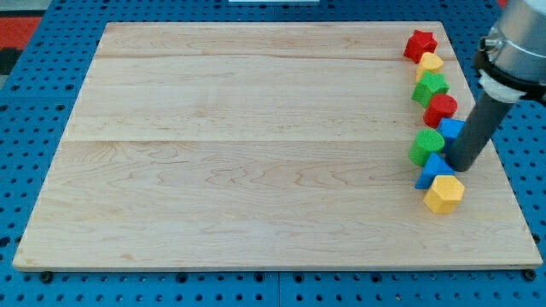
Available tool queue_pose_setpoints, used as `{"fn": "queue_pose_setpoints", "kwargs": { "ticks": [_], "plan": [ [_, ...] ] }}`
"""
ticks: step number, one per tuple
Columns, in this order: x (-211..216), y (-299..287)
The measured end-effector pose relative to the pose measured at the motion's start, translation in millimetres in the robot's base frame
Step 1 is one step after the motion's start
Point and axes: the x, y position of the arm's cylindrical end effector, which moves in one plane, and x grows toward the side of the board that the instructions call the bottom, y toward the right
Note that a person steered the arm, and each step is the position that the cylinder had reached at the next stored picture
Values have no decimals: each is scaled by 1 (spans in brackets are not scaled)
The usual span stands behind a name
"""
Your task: Push yellow hexagon slightly upwards
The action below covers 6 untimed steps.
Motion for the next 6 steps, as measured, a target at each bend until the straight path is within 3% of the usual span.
{"fn": "queue_pose_setpoints", "kwargs": {
  "ticks": [3,4,5,6],
  "plan": [
    [-4,-15],
    [16,22],
    [65,46],
    [83,23]
  ]
}}
